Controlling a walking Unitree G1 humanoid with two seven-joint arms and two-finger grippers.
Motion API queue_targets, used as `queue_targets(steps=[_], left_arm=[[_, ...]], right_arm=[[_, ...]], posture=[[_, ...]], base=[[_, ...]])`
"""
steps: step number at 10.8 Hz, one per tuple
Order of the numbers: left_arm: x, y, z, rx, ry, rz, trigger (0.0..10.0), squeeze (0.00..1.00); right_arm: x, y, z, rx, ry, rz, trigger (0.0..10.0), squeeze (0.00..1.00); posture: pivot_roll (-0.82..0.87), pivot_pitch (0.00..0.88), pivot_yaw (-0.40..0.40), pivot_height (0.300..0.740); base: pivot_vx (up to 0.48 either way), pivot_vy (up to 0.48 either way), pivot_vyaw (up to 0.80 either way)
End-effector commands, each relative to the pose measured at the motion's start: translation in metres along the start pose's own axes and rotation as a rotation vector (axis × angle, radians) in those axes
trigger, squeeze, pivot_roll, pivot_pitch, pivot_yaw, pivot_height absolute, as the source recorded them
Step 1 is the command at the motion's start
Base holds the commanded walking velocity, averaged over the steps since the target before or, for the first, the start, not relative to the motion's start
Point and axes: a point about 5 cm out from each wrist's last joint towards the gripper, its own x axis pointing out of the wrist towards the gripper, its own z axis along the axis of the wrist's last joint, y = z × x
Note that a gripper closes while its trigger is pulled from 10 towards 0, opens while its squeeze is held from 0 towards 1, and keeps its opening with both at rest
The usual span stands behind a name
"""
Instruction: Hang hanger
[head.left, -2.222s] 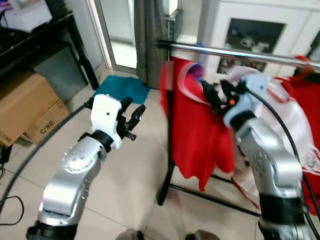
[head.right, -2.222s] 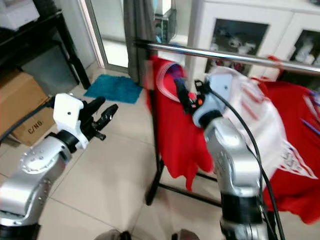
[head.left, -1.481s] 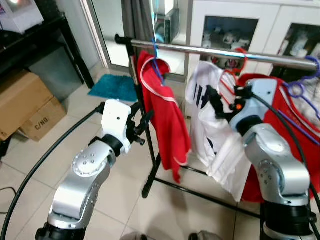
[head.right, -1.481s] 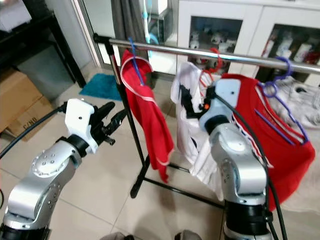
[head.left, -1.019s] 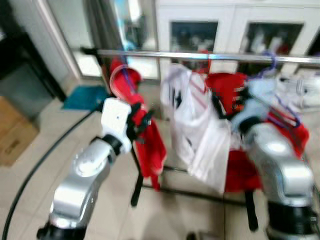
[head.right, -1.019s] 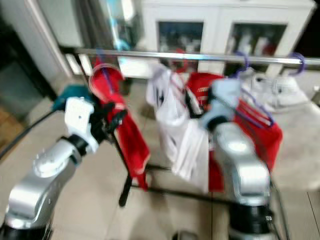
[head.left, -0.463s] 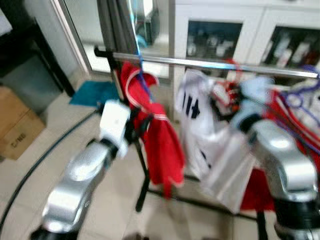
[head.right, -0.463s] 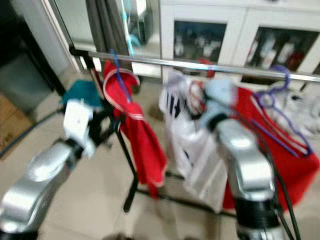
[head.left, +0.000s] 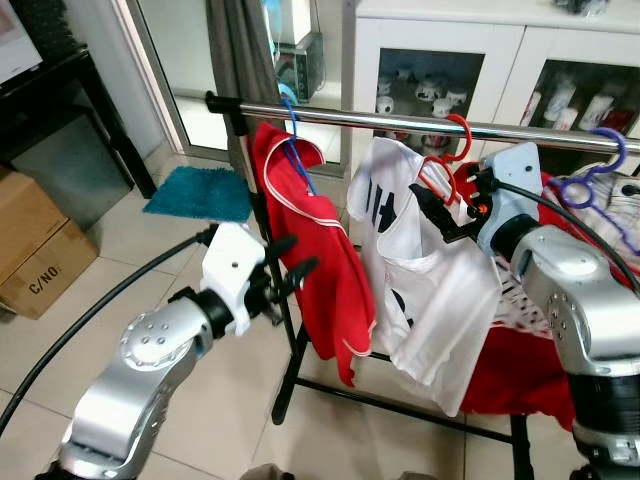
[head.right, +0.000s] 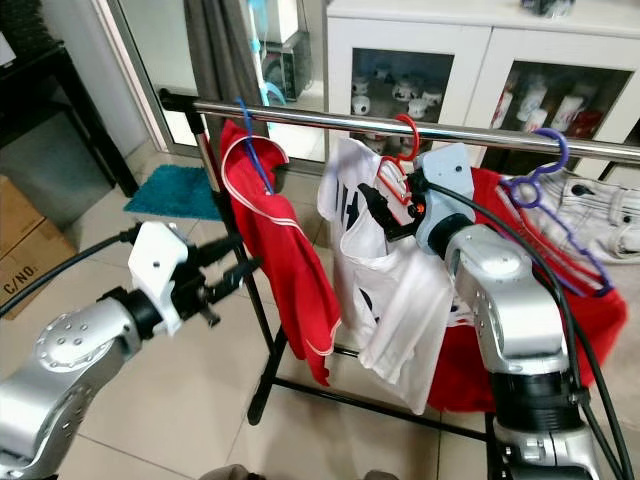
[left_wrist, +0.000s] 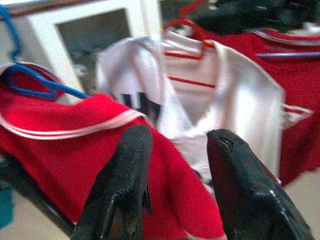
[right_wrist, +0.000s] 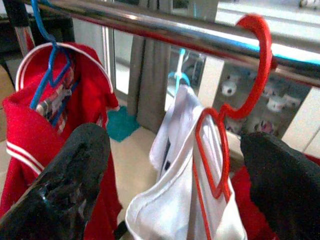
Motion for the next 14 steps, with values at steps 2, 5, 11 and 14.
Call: queue_targets(steps=[2,5,11,14], left_arm=[[-0.003,-0.01,-0.002,-0.013,0.034,-0.106,10.0,0.0],[-0.004,-0.013,-0.004,-0.021,0.051,-0.134,10.0,0.0],[-0.004,-0.013,-0.004,-0.026,0.049,-0.137,10.0,0.0],[-0.002,-0.013,-0.004,-0.026,0.047,-0.136,10.0,0.0]], right_arm=[[0.012,-0.011,-0.004,0.053,0.071,-0.053,10.0,0.0],[0.028,-0.024,-0.002,0.115,0.09,-0.071,2.1,0.0],[0.035,-0.028,0.004,0.076,0.087,-0.029,0.0,0.0],[0.036,-0.028,0.002,0.067,0.09,-0.022,0.0,0.0]], posture=[[-0.08,0.065,0.08,0.74],[-0.07,0.065,0.075,0.74],[-0.07,0.064,0.073,0.74],[-0.08,0.062,0.073,0.74]], base=[[0.0,0.0,0.0],[0.0,0.0,0.0],[0.0,0.0,0.0],[0.0,0.0,0.0]])
